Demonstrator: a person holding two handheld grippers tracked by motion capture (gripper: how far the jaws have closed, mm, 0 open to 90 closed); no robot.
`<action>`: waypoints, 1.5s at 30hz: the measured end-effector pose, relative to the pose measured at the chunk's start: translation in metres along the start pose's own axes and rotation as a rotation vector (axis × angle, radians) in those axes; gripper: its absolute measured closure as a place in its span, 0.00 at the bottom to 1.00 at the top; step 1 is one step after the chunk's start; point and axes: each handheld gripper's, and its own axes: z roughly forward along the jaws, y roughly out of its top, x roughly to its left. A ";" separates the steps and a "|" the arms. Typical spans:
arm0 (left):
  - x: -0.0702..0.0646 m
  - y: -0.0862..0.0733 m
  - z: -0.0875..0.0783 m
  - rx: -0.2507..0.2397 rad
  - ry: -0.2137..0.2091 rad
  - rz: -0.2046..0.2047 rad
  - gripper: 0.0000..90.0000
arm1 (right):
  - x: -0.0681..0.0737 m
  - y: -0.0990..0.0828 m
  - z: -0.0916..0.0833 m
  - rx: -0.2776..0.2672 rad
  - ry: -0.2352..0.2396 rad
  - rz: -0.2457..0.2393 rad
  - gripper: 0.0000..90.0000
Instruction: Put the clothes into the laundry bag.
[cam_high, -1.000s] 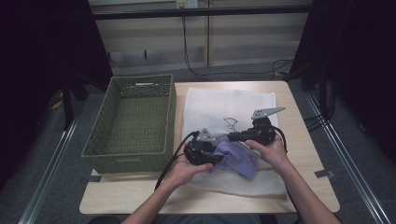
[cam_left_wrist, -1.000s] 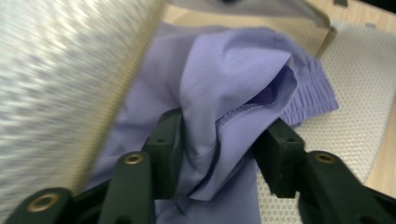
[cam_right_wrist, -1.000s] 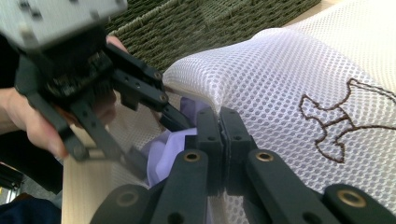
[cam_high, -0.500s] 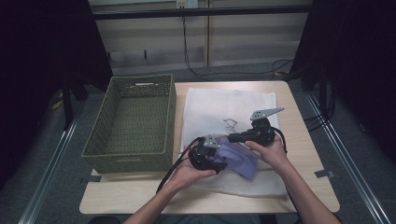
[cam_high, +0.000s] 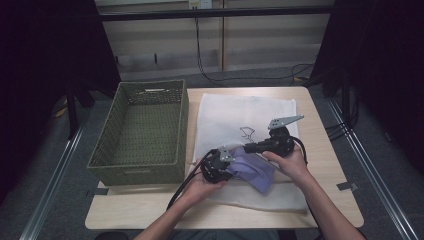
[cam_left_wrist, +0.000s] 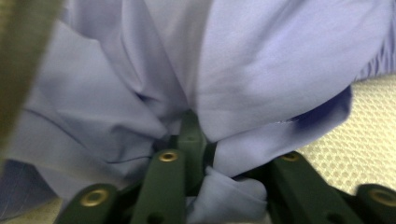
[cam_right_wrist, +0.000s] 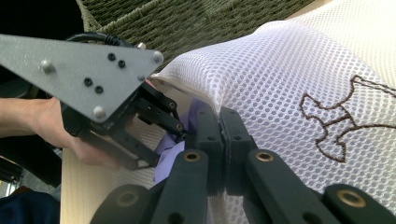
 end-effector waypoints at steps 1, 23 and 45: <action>0.000 0.000 0.001 -0.021 0.011 -0.013 0.86 | 0.000 0.000 0.000 0.000 0.000 0.000 0.99; 0.012 0.016 -0.002 -0.089 0.041 -0.115 0.90 | 0.001 0.001 0.000 0.001 0.009 -0.007 0.99; 0.021 0.038 0.013 -0.139 0.119 -0.230 0.92 | 0.000 -0.001 0.000 0.007 0.018 -0.001 0.99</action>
